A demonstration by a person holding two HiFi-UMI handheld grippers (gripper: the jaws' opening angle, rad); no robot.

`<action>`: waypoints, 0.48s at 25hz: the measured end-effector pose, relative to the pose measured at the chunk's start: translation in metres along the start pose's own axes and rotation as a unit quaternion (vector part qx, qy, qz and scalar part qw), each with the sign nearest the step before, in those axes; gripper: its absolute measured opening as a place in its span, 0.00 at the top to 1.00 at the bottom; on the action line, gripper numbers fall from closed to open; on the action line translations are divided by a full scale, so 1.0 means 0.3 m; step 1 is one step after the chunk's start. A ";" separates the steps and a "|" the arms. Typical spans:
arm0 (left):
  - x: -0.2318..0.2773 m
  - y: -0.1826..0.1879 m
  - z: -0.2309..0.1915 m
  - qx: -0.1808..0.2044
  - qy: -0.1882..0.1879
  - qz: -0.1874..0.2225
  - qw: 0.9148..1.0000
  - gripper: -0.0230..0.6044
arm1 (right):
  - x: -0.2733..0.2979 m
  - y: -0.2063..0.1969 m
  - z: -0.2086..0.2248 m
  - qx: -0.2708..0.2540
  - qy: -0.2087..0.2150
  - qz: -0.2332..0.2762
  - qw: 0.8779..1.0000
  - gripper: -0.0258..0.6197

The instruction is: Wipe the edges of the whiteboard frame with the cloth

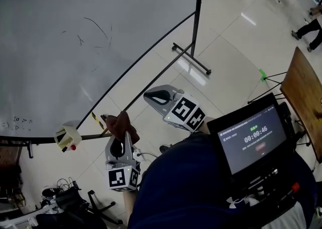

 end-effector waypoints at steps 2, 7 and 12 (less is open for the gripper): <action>0.005 0.001 -0.009 -0.005 0.001 -0.002 1.000 0.85 | 0.006 0.001 -0.003 -0.002 0.001 -0.001 1.000 0.94; 0.012 -0.020 -0.010 -0.013 -0.004 0.003 1.000 0.86 | -0.010 0.029 -0.016 -0.018 0.007 0.006 1.000 0.94; 0.010 -0.012 -0.001 -0.022 0.001 -0.009 1.000 0.85 | -0.016 0.039 -0.031 -0.037 0.009 0.009 0.999 0.94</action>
Point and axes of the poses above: the fingertips, and each gripper's own axes: x forward along the fingers, z to its right, y out of its top, the point moved 8 cm from there along -x, backward along the fingers, and after that the axes turned 2 degrees about y, right-handed, at the moved point
